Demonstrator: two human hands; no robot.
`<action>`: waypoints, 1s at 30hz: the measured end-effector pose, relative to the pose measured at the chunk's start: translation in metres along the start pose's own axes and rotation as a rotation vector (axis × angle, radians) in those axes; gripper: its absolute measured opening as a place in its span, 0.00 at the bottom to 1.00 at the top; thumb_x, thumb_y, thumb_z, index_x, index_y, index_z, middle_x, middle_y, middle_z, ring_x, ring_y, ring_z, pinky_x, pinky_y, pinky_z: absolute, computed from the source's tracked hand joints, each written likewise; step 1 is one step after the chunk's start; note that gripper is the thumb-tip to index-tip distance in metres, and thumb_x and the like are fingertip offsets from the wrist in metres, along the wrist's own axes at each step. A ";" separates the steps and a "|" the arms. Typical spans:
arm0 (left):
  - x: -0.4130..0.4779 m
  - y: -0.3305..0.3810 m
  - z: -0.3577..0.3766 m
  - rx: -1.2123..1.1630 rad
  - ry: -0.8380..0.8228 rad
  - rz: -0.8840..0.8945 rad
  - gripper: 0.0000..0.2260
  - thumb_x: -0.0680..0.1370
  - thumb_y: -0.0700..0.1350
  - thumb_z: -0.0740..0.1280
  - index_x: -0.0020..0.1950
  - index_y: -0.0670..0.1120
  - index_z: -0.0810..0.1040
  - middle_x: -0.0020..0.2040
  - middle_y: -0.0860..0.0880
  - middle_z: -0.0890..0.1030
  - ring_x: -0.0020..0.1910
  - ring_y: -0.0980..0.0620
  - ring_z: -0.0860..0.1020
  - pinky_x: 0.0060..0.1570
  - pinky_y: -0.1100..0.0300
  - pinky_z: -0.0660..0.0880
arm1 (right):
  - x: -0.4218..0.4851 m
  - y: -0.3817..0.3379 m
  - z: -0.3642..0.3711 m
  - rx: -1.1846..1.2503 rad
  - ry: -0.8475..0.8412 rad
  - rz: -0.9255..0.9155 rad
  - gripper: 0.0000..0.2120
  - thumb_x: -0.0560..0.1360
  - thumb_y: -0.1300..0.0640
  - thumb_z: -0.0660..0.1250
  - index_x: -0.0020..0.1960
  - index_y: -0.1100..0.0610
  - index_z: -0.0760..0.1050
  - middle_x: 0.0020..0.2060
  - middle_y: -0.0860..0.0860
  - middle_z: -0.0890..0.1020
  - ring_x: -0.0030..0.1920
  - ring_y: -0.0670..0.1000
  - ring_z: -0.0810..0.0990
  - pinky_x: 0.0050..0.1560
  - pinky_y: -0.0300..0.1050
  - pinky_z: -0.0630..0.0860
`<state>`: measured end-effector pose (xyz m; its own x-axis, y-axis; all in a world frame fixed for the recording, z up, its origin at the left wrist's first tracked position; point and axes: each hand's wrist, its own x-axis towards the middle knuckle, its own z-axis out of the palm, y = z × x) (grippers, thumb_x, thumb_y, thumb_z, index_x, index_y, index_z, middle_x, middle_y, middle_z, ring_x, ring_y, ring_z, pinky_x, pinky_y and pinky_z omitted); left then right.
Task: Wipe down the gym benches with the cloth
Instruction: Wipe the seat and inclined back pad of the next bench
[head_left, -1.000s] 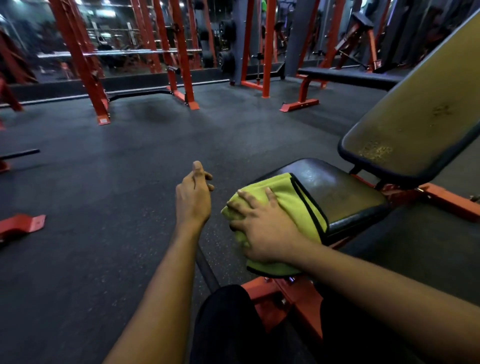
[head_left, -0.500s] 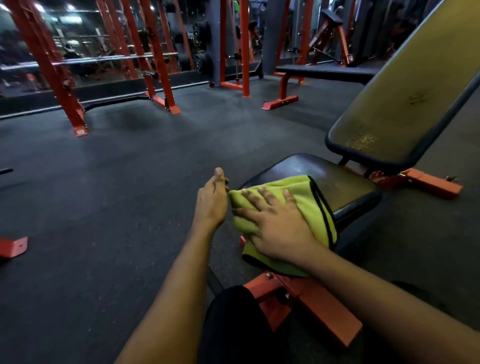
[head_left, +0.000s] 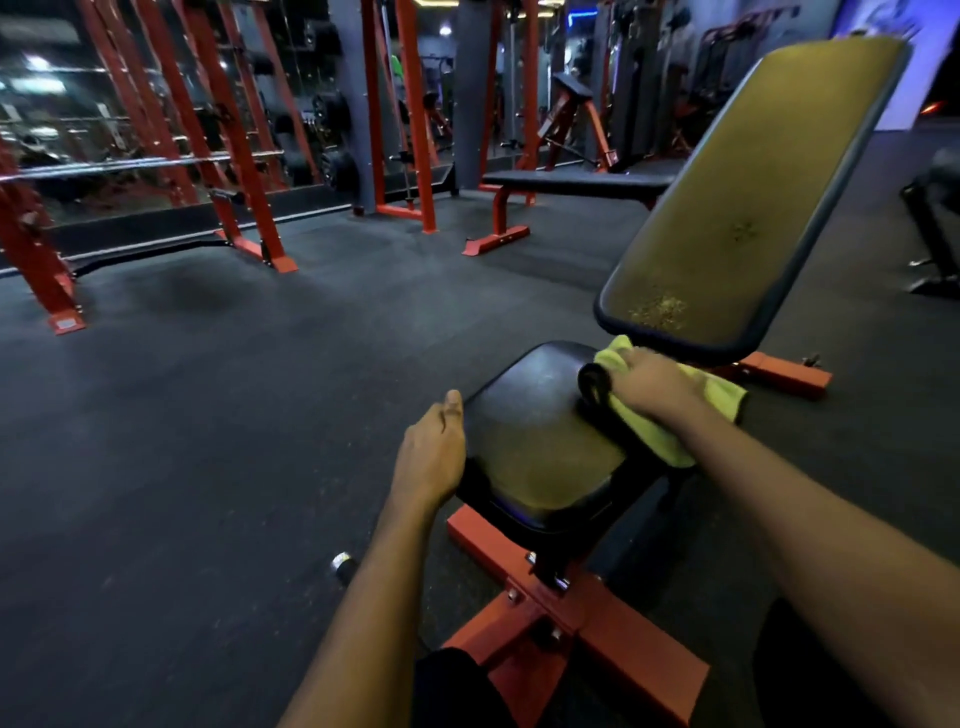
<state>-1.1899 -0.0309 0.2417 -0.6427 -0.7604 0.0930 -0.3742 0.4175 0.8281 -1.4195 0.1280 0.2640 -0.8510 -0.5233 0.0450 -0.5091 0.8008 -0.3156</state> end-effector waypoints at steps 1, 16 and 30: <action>0.004 0.004 0.001 0.044 0.004 -0.008 0.27 0.84 0.59 0.46 0.63 0.42 0.76 0.63 0.36 0.77 0.64 0.38 0.73 0.62 0.48 0.69 | -0.013 -0.006 0.002 -0.043 0.014 -0.058 0.25 0.78 0.42 0.52 0.73 0.48 0.65 0.74 0.53 0.68 0.71 0.59 0.68 0.69 0.64 0.64; 0.085 0.103 0.109 0.293 0.028 0.037 0.27 0.84 0.58 0.46 0.64 0.41 0.74 0.64 0.37 0.76 0.65 0.37 0.72 0.67 0.43 0.66 | 0.035 0.085 -0.052 0.298 0.892 -0.225 0.18 0.82 0.49 0.58 0.71 0.47 0.68 0.64 0.53 0.74 0.57 0.60 0.76 0.53 0.56 0.72; 0.194 0.130 0.192 0.744 -0.232 -0.231 0.31 0.83 0.62 0.42 0.76 0.45 0.65 0.76 0.41 0.65 0.74 0.41 0.64 0.71 0.46 0.59 | 0.189 0.127 -0.038 -0.573 0.249 -0.551 0.31 0.78 0.30 0.42 0.79 0.37 0.46 0.81 0.48 0.43 0.79 0.63 0.39 0.66 0.78 0.38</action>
<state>-1.4915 -0.0287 0.2612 -0.5869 -0.7793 -0.2198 -0.8080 0.5462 0.2208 -1.6496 0.1423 0.2684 -0.4302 -0.8577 0.2814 -0.7908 0.5084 0.3407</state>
